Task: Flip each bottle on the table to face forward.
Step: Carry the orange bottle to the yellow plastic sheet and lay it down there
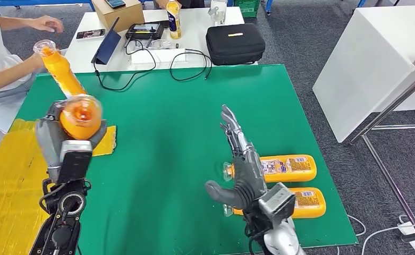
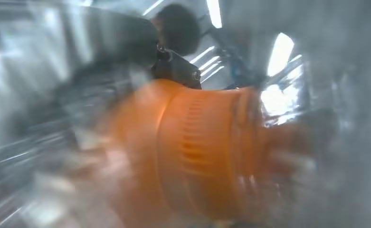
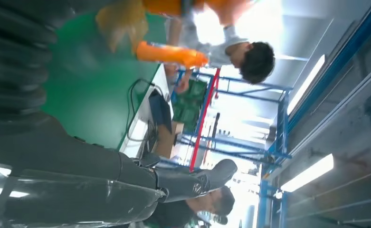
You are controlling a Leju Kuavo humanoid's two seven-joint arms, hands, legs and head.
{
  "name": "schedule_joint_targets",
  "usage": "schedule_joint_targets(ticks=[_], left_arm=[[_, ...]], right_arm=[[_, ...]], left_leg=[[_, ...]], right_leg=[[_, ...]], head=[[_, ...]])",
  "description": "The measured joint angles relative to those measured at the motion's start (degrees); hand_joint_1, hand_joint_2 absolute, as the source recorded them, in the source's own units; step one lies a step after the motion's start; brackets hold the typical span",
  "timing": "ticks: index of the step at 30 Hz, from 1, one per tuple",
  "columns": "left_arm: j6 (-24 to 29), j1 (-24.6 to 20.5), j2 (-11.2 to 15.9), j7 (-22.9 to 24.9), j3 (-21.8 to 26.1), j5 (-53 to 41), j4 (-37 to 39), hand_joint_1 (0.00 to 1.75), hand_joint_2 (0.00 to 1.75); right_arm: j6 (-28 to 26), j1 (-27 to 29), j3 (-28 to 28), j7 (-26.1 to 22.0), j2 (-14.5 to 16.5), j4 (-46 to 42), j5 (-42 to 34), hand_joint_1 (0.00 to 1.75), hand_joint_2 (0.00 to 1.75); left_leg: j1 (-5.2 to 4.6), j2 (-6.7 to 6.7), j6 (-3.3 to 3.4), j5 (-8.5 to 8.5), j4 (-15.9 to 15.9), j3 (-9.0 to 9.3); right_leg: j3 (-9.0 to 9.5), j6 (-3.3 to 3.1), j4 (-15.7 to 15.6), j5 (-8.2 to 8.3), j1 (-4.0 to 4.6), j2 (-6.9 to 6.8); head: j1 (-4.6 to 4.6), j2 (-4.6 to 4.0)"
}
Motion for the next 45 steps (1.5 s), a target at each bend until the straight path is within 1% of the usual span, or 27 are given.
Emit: schedule_joint_targets(ticks=[3, 7, 9, 11, 14, 17, 24, 27, 30, 31, 34, 35, 38, 45], left_arm=[[-1.7, -0.8, 3.2, 3.6, 0.1, -10.8, 5.2, 1.75, 1.75], [-2.9, -2.2, 6.9, 10.0, 0.0, -24.2, 12.2, 1.75, 1.75], [-3.3, -2.9, 8.3, 12.2, -0.1, -28.2, 15.4, 1.75, 1.75], [-4.0, -3.6, 9.3, 13.4, -0.2, -30.0, 18.2, 1.75, 1.75], [-5.0, -4.6, 10.2, 14.3, -0.2, -30.5, 22.4, 1.75, 1.75], [-5.1, -5.2, 10.6, 14.2, -0.3, -29.9, 25.8, 1.75, 1.75], [-5.1, -6.1, 10.9, 14.1, -0.3, -29.8, 29.5, 1.75, 1.75], [-4.4, -6.6, 11.0, 15.2, -0.3, -31.5, 31.1, 1.75, 1.75], [-2.5, -7.4, 11.1, 16.8, -0.3, -34.0, 34.7, 1.75, 1.75], [-2.0, -7.8, 11.1, 17.0, -0.3, -34.3, 36.1, 1.62, 1.75], [-1.5, -8.8, 11.1, 16.5, -0.3, -33.7, 40.2, 0.31, 1.75], [-1.9, -9.2, 11.0, 16.3, -0.3, -33.5, 41.6, 0.0, 1.75], [-5.2, -10.3, 10.5, 16.5, -0.3, -33.4, 45.4, 0.0, 1.75], [-17.1, -15.3, 9.8, 19.1, -0.4, -34.0, 51.2, 0.0, 1.75]], right_arm=[[2.9, 1.8, -3.3, -0.2, -1.2, -1.9, -2.4, 0.0, 1.75], [4.5, 3.5, -6.8, -0.1, -1.9, -3.6, -2.9, 0.0, 1.75], [4.8, 4.1, -7.9, 0.0, -2.0, -4.1, -2.8, 0.0, 1.75], [5.0, 4.3, -8.6, 0.3, -2.1, -4.4, -2.6, 0.0, 1.75], [5.0, 4.6, -9.2, 0.8, -2.2, -4.5, -1.8, 0.0, 1.75], [4.8, 4.8, -9.5, 1.0, -2.1, -4.5, -1.3, 0.0, 1.75], [4.5, 5.0, -9.7, 1.1, -2.1, -4.5, -1.2, 0.0, 1.75], [4.3, 5.0, -9.7, 1.2, -2.1, -4.5, -0.6, 0.0, 1.75], [3.7, 4.9, -9.7, 1.4, -2.1, -4.5, 0.2, 0.0, 1.75], [3.5, 4.9, -9.7, 1.6, -2.1, -4.5, 0.4, 0.0, 1.75], [3.1, 4.9, -9.7, 1.9, -2.1, -4.5, 0.8, 0.0, 1.75], [3.1, 4.9, -9.7, 2.0, -2.1, -4.5, 0.8, 0.0, 1.75], [2.8, 4.5, -9.6, 2.5, -2.1, -4.2, 1.2, 0.0, 1.75], [2.6, 2.9, -9.5, 4.0, -1.4, -3.0, 1.7, 0.0, 1.75]], left_leg=[[0.0, 0.03, 0.0, 0.0, 0.0, 0.01], [0.01, 0.06, -0.01, 0.01, 0.0, 0.02], [0.02, 0.08, -0.01, 0.01, 0.0, 0.03], [0.02, 0.09, -0.01, 0.01, 0.0, 0.02], [0.01, 0.08, -0.01, 0.01, 0.0, 0.02], [0.01, 0.08, -0.01, 0.01, 0.0, 0.01], [0.0, 0.07, -0.01, 0.01, 0.0, 0.0], [0.0, 0.06, -0.01, 0.01, 0.0, 0.0], [0.01, 0.06, -0.01, 0.01, 0.0, 0.0], [0.01, 0.06, -0.01, 0.01, 0.0, 0.0], [0.01, 0.06, -0.01, 0.01, 0.0, 0.0], [0.01, 0.06, -0.01, 0.01, 0.0, 0.0], [0.01, 0.04, -0.01, 0.01, 0.0, 0.0], [-0.02, -0.33, -0.07, -0.12, -0.1, 0.54]], right_leg=[[-0.01, -0.01, 0.0, 0.01, 0.0, 0.02], [-0.01, -0.01, 0.0, 0.01, 0.0, 0.04], [-0.02, -0.01, 0.0, 0.01, 0.0, 0.05], [-0.02, -0.01, 0.0, 0.01, 0.01, 0.05], [-0.02, -0.01, 0.0, 0.0, 0.01, 0.05], [-0.02, -0.01, 0.0, 0.0, 0.0, 0.05], [-0.01, -0.01, 0.0, 0.0, 0.0, 0.04], [0.0, -0.01, 0.0, 0.01, 0.0, 0.04], [-0.01, -0.01, 0.0, 0.01, 0.0, 0.04], [-0.01, -0.01, 0.0, 0.01, 0.0, 0.04], [-0.01, -0.01, 0.0, 0.0, 0.0, 0.04], [-0.01, -0.01, 0.0, 0.0, 0.0, 0.04], [0.01, -0.01, 0.0, 0.0, 0.0, 0.03], [0.75, -0.17, 0.0, -0.18, -0.02, -0.3]], head=[[0.01, 0.01], [0.0, 0.01], [-0.01, 0.01], [-0.01, 0.01], [-0.01, 0.01], [0.0, 0.0], [0.01, 0.0], [0.0, 0.0], [0.0, 0.0], [0.0, 0.0], [0.01, 0.0], [0.01, 0.01], [0.01, 0.0], [0.0, 0.01]])
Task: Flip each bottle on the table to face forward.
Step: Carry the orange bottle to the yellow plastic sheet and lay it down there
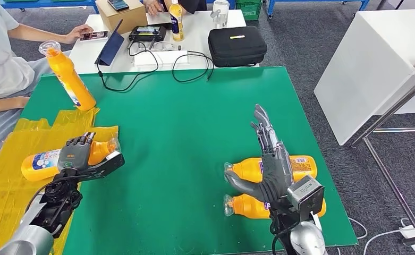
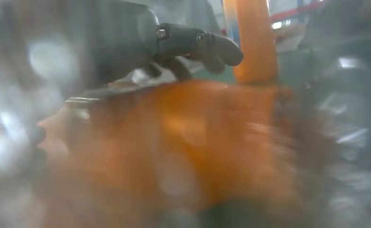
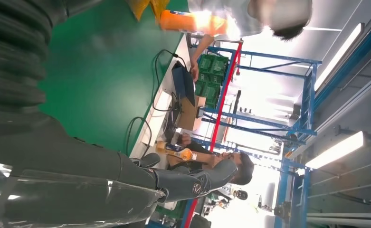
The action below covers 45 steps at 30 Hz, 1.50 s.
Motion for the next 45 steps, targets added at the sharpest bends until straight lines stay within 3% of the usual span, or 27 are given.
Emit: schedule_joint_targets(ticks=[6, 10, 18, 23, 28, 37, 41, 45], left_arm=[[-5.5, -2.3, -0.2, 1.9, 0.0, 0.2, 3.1, 0.0, 1.75], [-7.4, -3.1, -0.2, 2.0, 0.1, 1.2, 4.2, 0.0, 0.0], [-6.2, -2.9, -0.3, -1.5, 1.7, 7.0, 4.5, 0.0, 0.0], [-5.8, -1.9, -1.3, -9.0, 3.7, 15.7, 2.8, 0.0, 0.0], [-8.8, 0.7, -3.3, -14.9, 6.0, 28.6, -3.6, 0.0, 0.0], [-15.6, 6.7, -5.6, -15.2, 6.1, 45.4, -18.3, 0.0, 0.0], [-15.8, 8.1, -6.0, -15.0, 6.1, 46.0, -22.4, 0.0, 1.75], [-15.2, 9.1, -6.3, -14.8, 6.1, 47.5, -25.1, 0.0, 1.75]], right_arm=[[0.5, -0.7, 0.0, 0.8, 0.7, 1.4, -0.1, 0.0, 1.75], [0.6, -0.8, 0.0, 1.0, 0.9, 2.2, 0.0, 0.0, 1.75], [0.6, -0.8, -0.1, 1.1, 1.2, 3.4, 0.1, 0.0, 1.75], [0.6, -0.7, -0.1, 1.2, 1.3, 3.9, 0.1, 0.0, 1.75], [0.0, -0.4, -0.3, 1.2, 1.3, 4.5, 0.3, 0.0, 1.75], [-1.3, 0.4, -0.8, 1.3, 1.5, 5.0, 1.0, 0.0, 1.75], [-1.5, 0.4, -1.0, 1.4, 1.6, 5.0, 1.0, 0.0, 1.75], [-1.8, 0.5, -1.3, 1.4, 1.7, 5.0, 1.4, 0.0, 1.75]], left_leg=[[0.03, 0.04, -0.07, -0.04, 0.0, 0.55], [0.03, 0.04, -0.09, -0.03, -0.1, 0.79], [0.03, -0.01, -0.1, 0.06, -0.1, 0.79], [-0.01, -0.02, -0.07, 0.06, -0.1, 0.69], [-0.02, 0.05, -0.06, 0.05, 0.0, 0.51], [0.02, 0.31, -0.08, 0.04, 0.0, 0.12], [0.03, 0.32, -0.08, 0.03, 0.0, -0.06], [0.03, 0.32, -0.08, 0.03, 0.0, -0.15]], right_leg=[[0.5, -0.11, 0.0, 0.0, 0.03, 0.04], [0.65, -0.13, 0.0, -0.01, 0.02, 0.04], [0.63, -0.15, 0.0, -0.05, 0.03, -0.03], [0.53, -0.13, 0.0, -0.06, -0.05, -0.04], [0.35, -0.1, 0.0, -0.04, -0.06, 0.01], [-0.13, -0.1, 0.1, -0.01, 0.01, 0.13], [-0.32, -0.11, 0.1, -0.01, 0.02, 0.13], [-0.41, -0.11, 0.1, -0.01, 0.02, 0.14]], head=[[-0.01, 0.0], [-0.02, 0.0], [-0.02, -0.01], [-0.01, 0.0], [-0.01, 0.0], [-0.01, -0.01], [-0.01, 0.0], [0.0, -0.01]])
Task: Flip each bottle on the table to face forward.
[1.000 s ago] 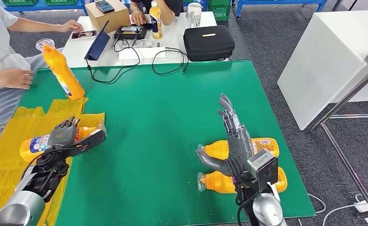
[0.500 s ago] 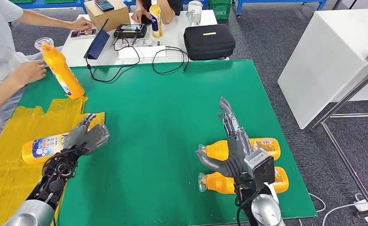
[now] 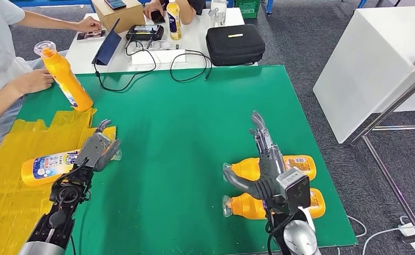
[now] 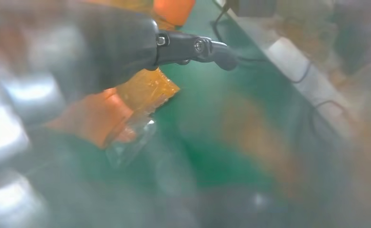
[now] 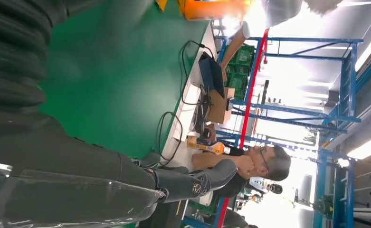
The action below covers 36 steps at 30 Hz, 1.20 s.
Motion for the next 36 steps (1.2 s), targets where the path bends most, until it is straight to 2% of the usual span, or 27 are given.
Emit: schedule_joint_targets(ticks=[3, 7, 10, 13, 17, 21, 28, 36], left_arm=[[-0.6, 1.2, -0.7, -0.2, 0.0, 4.3, -3.1, 0.0, 1.75], [-4.8, 4.4, -2.2, -1.9, 0.0, 14.5, -10.4, 0.0, 1.75], [-7.0, 6.9, -3.3, -2.5, 0.0, 19.6, -16.5, 0.0, 1.75], [-9.5, 9.1, -4.0, -3.1, 0.0, 24.4, -21.7, 0.0, 1.75], [-12.8, 11.9, -4.7, -3.6, 0.2, 31.1, -27.4, 0.0, 1.75], [-13.8, 13.5, -5.4, -3.5, 0.3, 33.4, -31.1, 0.0, 1.75], [-16.2, 16.6, -6.4, -3.3, 0.4, 39.4, -38.9, 0.0, 1.75], [-16.7, 18.4, -6.9, -2.9, -0.2, 39.6, -45.2, 0.0, 1.75]], right_arm=[[-1.8, 0.1, -0.2, 0.0, 0.0, 0.0, 3.4, 0.0, 1.75], [-5.8, 0.0, 0.0, 1.4, -2.0, -0.1, 19.3, 0.0, 1.75], [-3.4, -0.4, 0.1, 5.0, -6.7, -0.1, 30.4, 0.0, 1.75], [-0.3, -0.8, -0.1, 6.9, -12.7, 0.3, 36.5, 0.0, 1.75], [1.5, -0.7, -1.7, 6.6, -19.6, 0.6, 37.3, 0.0, 1.75], [2.1, -0.5, -3.2, 6.4, -23.2, 0.6, 37.3, 0.0, 1.75], [2.9, 2.1, -7.0, 7.4, -26.9, 0.6, 37.6, 0.0, 1.75], [2.7, 4.3, -10.6, 8.6, -27.5, 0.6, 39.4, 0.0, 1.75]], left_leg=[[-0.01, 0.0, 0.0, 0.0, 0.0, -0.05], [-0.04, -0.01, 0.04, -0.03, 0.0, -0.1], [-0.07, -0.03, 0.09, -0.06, 0.0, -0.13], [-0.15, -0.04, 0.13, -0.08, 0.0, -0.14], [-0.16, -0.05, 0.14, -0.09, 0.0, -0.15], [-0.13, -0.03, 0.14, -0.1, 0.0, -0.14], [-0.1, -0.04, 0.13, -0.11, 0.0, -0.14], [-0.12, -0.02, 0.18, -0.16, 0.0, -0.14]], right_leg=[[-0.03, 0.0, 0.0, 0.0, 0.0, 0.0], [-0.06, 0.01, 0.0, 0.0, -0.02, 0.0], [-0.05, 0.02, 0.0, 0.0, -0.08, 0.0], [-0.05, 0.04, 0.0, 0.01, -0.15, -0.01], [-0.05, 0.04, 0.0, 0.01, -0.16, -0.01], [-0.06, 0.04, 0.0, 0.01, -0.15, -0.01], [-0.08, 0.04, 0.0, -0.01, -0.12, -0.01], [-0.07, 0.05, 0.0, -0.01, -0.13, -0.01]], head=[[-0.01, 0.0], [-0.02, 0.01], [0.0, 0.01], [-0.02, 0.0], [-0.01, 0.0], [-0.03, 0.0], [-0.03, 0.0], [-0.03, 0.0]])
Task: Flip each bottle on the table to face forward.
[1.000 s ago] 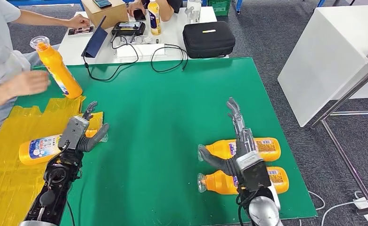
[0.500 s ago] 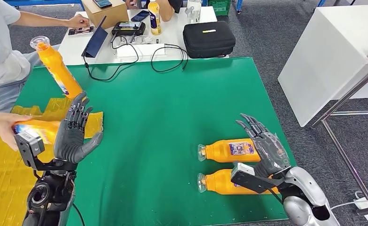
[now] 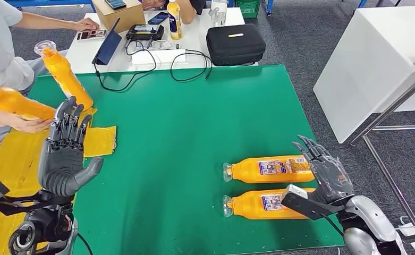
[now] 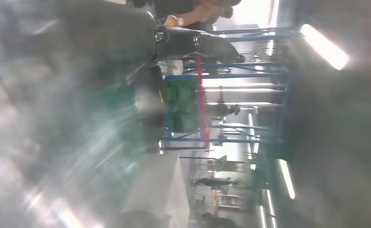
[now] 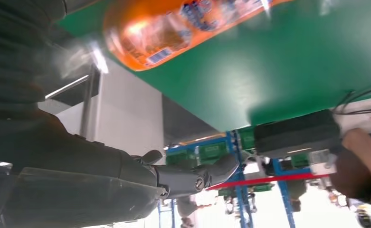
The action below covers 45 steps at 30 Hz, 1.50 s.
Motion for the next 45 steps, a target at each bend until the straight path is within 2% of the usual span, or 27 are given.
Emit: schedule_joint_targets(ticks=[11, 29, 45], left_arm=[[1.3, 0.3, -0.3, 0.6, -2.2, -1.2, -0.8, 0.0, 1.75], [1.7, 0.0, -1.2, 2.4, -3.1, -1.8, -0.3, 0.0, 1.75], [2.3, -1.2, -1.3, 2.6, -3.1, -0.8, 1.9, 0.0, 1.75]], right_arm=[[-0.3, -0.9, -0.6, 1.1, 1.9, 2.0, 1.7, 0.0, 1.75], [-1.5, -5.9, 1.4, 6.6, 6.0, 10.9, 9.2, 0.0, 1.75], [-1.0, -11.1, 3.4, 7.8, 7.3, 20.7, 9.3, 0.0, 1.75]], left_leg=[[0.0, 0.01, 0.0, 0.01, 0.0, 0.0], [0.0, 0.01, 0.0, 0.01, 0.0, 0.0], [0.0, 0.0, 0.0, 0.02, 0.0, 0.0]], right_leg=[[0.0, 0.0, 0.0, 0.0, 0.01, 0.0], [0.0, 0.0, 0.0, 0.0, 0.01, 0.0], [0.0, 0.0, 0.0, 0.01, 0.0, 0.0]], head=[[-0.01, 0.0], [0.0, 0.01], [0.0, 0.01]])
